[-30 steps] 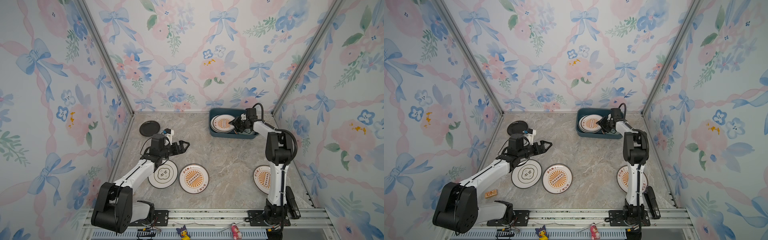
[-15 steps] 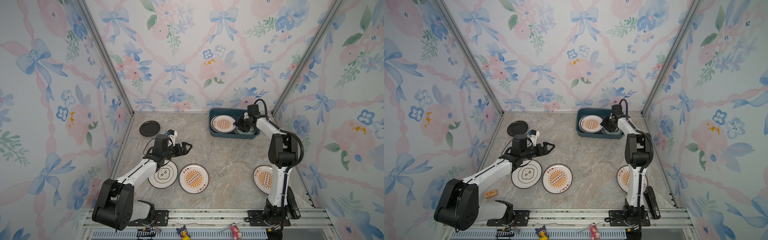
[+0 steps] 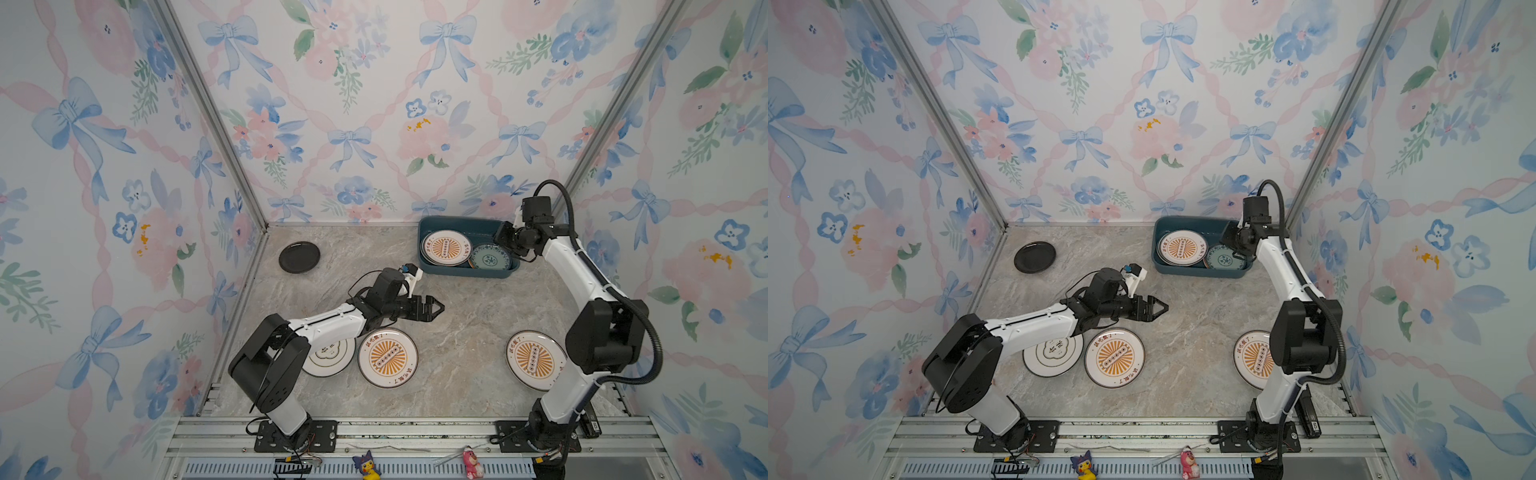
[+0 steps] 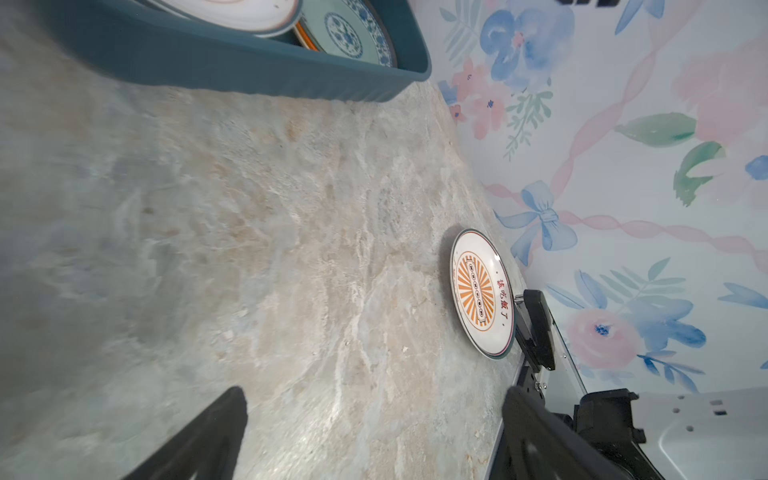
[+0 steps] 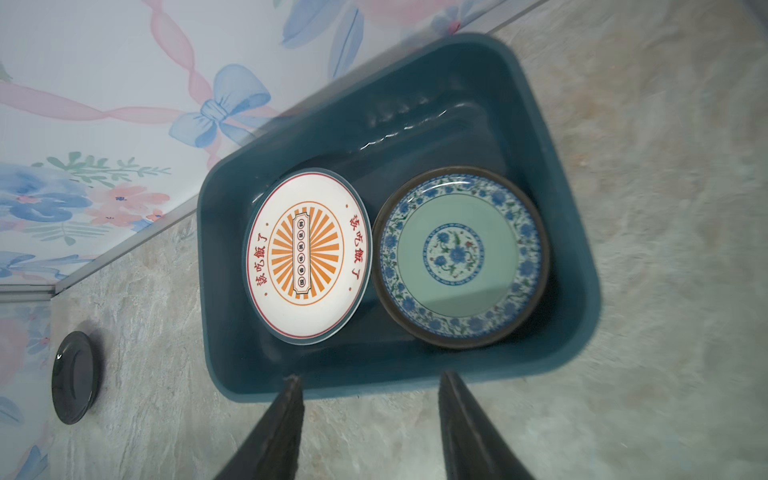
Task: Place the plates into the plastic bin on the countertop
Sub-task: 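Move the left gripper to the nearer sunburst plate while the right gripper withdraws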
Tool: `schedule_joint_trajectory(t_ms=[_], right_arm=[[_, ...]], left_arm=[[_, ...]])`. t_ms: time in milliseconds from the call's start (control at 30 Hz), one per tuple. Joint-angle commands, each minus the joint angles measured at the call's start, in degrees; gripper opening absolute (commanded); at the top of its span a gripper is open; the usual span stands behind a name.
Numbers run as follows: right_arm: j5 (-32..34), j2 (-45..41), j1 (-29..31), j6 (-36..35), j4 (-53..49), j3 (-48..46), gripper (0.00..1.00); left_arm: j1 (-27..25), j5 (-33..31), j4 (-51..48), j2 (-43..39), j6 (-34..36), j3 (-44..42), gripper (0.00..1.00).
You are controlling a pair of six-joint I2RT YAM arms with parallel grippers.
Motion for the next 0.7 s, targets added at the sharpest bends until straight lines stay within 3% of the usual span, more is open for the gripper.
schedule_joint_trajectory(t_ms=[0,367,667], right_arm=[[3.2,-5.9,-2.9,-3.2,-2.6,-6.7,0.52],[0.5,-23.8,-10.2,-5.3,-2.6,-23.0,0.59],[-2.2,-26.9,-12.3,-5.5,-1.6,-26.1,0.6]], left_arm=[[-4.1,-0.8,1.4,5.9,-1.3,4.8,0.96],[-14.2,4.1,1.4,27.9,-4.8,22.6,0.89],[-17.4,6.3,1.5,38.0,-8.2,31.9,0.83]])
